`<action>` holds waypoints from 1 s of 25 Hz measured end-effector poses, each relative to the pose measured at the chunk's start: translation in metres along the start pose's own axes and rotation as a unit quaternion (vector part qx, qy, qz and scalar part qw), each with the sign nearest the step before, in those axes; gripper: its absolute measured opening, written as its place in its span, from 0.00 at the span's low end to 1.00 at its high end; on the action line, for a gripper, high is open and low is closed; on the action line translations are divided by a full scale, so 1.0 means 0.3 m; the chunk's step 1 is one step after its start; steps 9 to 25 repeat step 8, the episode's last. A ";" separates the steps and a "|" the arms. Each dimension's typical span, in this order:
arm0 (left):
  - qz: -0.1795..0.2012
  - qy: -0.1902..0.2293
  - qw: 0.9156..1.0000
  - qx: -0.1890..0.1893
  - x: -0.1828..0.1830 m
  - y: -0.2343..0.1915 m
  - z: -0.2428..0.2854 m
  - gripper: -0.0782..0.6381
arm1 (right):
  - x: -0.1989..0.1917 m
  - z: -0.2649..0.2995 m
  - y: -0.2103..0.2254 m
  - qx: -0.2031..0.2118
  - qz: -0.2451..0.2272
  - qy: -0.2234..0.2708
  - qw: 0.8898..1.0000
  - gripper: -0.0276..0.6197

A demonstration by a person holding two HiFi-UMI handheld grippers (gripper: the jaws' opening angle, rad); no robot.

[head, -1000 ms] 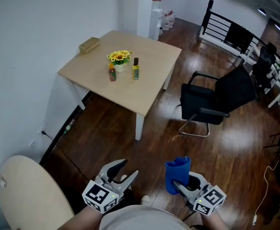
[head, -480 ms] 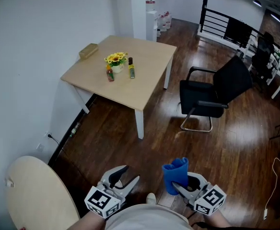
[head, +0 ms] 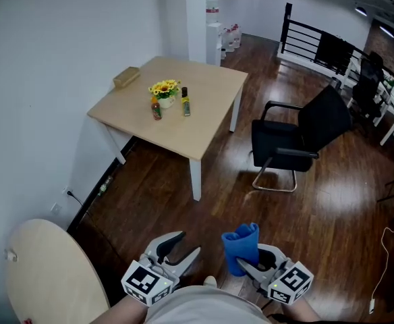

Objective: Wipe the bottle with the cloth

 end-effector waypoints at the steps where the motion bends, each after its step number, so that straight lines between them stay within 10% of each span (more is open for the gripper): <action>1: -0.001 0.001 1.000 0.002 0.002 -0.001 0.000 0.41 | -0.001 -0.001 -0.001 0.001 -0.001 0.000 1.000 0.28; 25: 0.001 -0.008 1.000 0.013 -0.024 0.003 -0.015 0.41 | -0.009 -0.005 -0.006 0.009 -0.002 -0.005 1.000 0.28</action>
Point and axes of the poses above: the fingertips, and each gripper's own axes: z forward along the fingers, y to its right, x out of its top, the point moved 1 cm from there along -z, backward along the fingers, and after that the axes turned 8 degrees about x, right-handed, at the moved point
